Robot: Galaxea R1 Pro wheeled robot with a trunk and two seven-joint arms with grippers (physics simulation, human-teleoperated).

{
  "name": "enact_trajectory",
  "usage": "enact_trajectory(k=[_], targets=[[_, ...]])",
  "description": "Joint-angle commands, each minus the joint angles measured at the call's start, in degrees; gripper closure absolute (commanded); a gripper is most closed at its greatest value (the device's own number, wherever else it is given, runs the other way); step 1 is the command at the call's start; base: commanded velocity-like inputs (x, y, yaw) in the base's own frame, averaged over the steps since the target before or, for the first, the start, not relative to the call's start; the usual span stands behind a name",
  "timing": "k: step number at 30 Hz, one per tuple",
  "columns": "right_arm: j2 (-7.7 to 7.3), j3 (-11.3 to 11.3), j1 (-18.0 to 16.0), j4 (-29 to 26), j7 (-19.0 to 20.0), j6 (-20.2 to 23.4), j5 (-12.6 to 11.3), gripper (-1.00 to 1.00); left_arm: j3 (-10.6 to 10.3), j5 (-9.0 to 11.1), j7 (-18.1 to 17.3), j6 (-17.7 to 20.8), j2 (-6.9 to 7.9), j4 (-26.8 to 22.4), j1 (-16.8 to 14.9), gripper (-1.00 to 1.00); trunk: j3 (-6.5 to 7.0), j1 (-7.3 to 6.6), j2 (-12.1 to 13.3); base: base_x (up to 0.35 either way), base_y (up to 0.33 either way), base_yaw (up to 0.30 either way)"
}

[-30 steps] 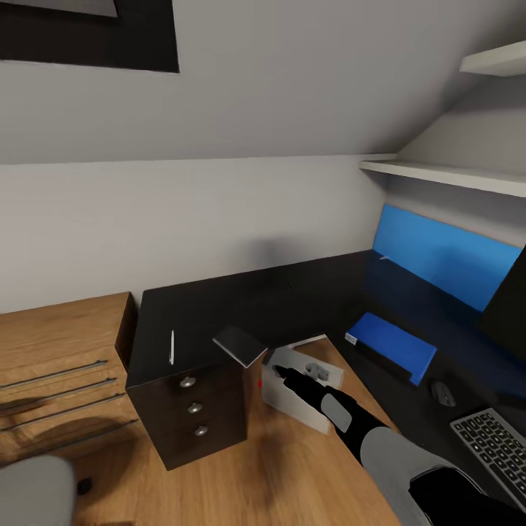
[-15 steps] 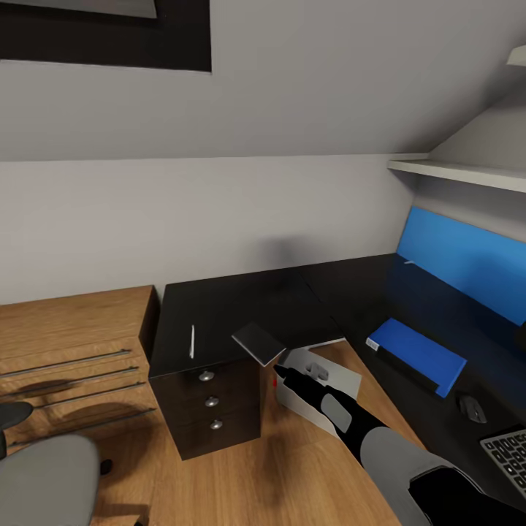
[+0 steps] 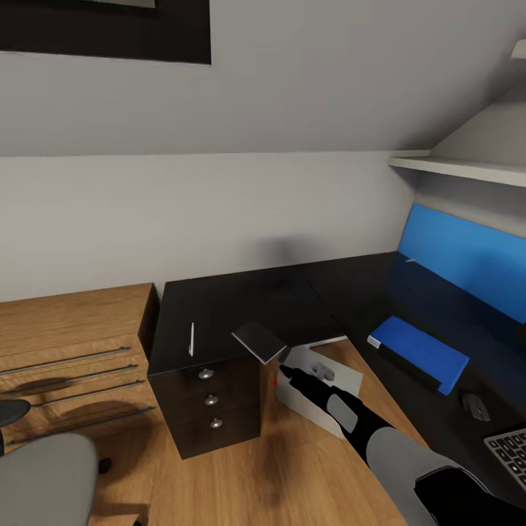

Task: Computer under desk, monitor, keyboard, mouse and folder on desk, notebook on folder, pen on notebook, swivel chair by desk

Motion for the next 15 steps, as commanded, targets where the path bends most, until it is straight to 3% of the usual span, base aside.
enact_trajectory(k=[1,3,8,10,15], targets=[[-0.04,0.17,-0.04,0.0,0.09,0.23,-0.44,-1.0,0.06,-0.1,0.04,1.4,-0.08,-1.45,-0.02,-1.0,-0.25,0.23,-0.46,0.0,0.0,0.0],[-0.07,0.17,-0.04,0.0,0.09,0.31,-0.49,-1.0,0.06,-2.19,0.25,8.74,-0.18,-7.36,-0.02,-1.0,-0.61,0.67,-1.26,0.0,0.0,0.0],[-0.09,0.17,-0.04,0.0,0.07,0.4,-0.52,-1.0,0.12,-3.39,0.34,20.08,-0.27,-19.61,-0.02,-1.0,-1.51,1.77,-3.26,0.0,0.0,0.0],[-0.09,0.17,-0.04,-0.02,0.02,0.49,-0.56,-1.0,0.12,-3.54,0.31,22.92,-0.56,-23.8,-0.02,-1.0,-1.86,2.2,-4.06,0.0,0.0,0.0],[-0.5,0.07,-0.04,-0.07,-0.07,0.71,-0.8,-1.0,0.22,-3.66,0.18,25.25,-1.42,-29.01,-0.02,-1.0,-2.76,3.3,-6.07,0.0,0.0,0.0]])
